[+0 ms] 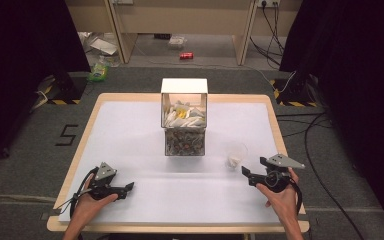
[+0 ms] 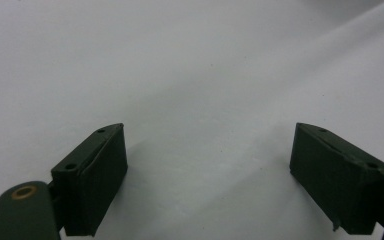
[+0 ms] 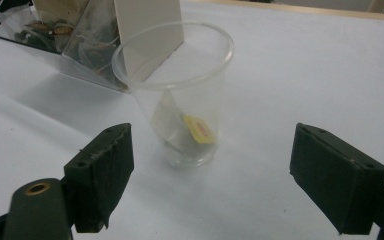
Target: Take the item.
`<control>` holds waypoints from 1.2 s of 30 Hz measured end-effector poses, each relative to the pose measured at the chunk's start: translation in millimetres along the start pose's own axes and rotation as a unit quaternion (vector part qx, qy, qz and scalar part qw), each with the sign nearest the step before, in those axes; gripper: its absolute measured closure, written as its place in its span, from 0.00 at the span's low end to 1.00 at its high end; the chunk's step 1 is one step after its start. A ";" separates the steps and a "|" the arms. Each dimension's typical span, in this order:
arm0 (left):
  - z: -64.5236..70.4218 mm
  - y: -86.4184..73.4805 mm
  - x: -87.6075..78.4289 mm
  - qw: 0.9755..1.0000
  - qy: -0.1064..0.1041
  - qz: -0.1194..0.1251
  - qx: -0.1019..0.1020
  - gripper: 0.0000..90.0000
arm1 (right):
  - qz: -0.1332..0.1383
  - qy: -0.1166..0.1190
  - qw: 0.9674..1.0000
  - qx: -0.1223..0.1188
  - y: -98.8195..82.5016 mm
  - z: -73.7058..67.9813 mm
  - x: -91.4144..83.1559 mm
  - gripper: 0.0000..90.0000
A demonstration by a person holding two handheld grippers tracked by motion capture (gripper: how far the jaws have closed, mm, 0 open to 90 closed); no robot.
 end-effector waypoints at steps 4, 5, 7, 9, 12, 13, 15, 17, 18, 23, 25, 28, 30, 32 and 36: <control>0.1 0.0 0.0 1.000 0.000 0.000 0.000 0.16 | -0.009 -0.001 1.000 0.003 -8.4 1.1 1.5 0.21; 0.1 0.0 0.0 1.000 0.000 0.000 0.000 0.16 | -0.009 -0.001 1.000 0.003 -8.4 1.1 1.5 0.21; 0.1 0.0 0.0 1.000 0.000 0.000 0.000 0.16 | -0.013 -0.001 1.000 0.006 -11.9 1.4 1.7 0.21; 0.1 0.0 0.0 1.000 0.000 0.000 0.000 0.16 | -0.015 -0.001 1.000 0.009 -15.0 1.8 1.9 0.21; 0.1 0.0 0.0 1.000 0.000 0.000 0.000 0.16 | -0.021 -0.003 1.000 0.013 -19.7 1.9 2.0 0.21; 0.1 0.0 0.0 1.000 0.000 0.000 0.000 0.16 | -0.023 -0.003 1.000 0.015 -21.6 1.9 2.2 0.21; 0.1 0.0 0.0 1.000 0.000 0.000 0.000 0.16 | -0.026 -0.002 1.000 0.017 -25.4 2.3 2.5 0.21; 0.0 0.0 0.2 1.000 0.001 0.000 0.000 0.16 | -0.029 -0.003 0.999 0.017 -27.9 2.5 2.2 0.21; 0.0 0.0 0.2 1.000 0.001 0.000 0.000 0.16 | -0.031 -0.004 0.999 0.020 -29.1 2.4 1.5 0.21; 0.1 0.0 0.2 1.000 0.001 0.000 0.001 0.16 | -0.036 -0.010 0.999 0.023 -35.2 3.5 -1.6 0.21; 0.1 0.0 0.3 1.000 0.001 0.000 0.001 0.16 | -0.038 -0.010 0.999 0.028 -39.4 2.7 -2.7 0.21; 0.1 0.0 0.2 1.000 0.001 0.000 0.001 0.16 | -0.041 -0.008 0.999 0.029 -42.1 1.5 -3.1 0.21; 0.2 -0.1 0.3 1.000 0.001 0.001 0.001 0.16 | -0.044 -0.007 0.999 0.027 -43.8 0.3 -3.6 0.21; 0.2 0.0 0.3 1.000 0.001 0.000 0.001 0.16 | -0.044 -0.009 0.999 0.027 -44.7 -0.8 -4.8 0.21; 0.3 -0.1 0.4 1.000 0.002 0.001 0.001 0.16 | -0.051 -0.012 0.998 0.021 -48.1 -2.8 -6.3 0.21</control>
Point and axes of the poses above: each handheld gripper's, and its own axes: x roughly forward along the jaws, y roughly out of its top, z roughly to its right, the point moved 1 cm from there along x, roughly forward along the jaws, and after that the axes turned 5 degrees about y, right-handed, at the moved point
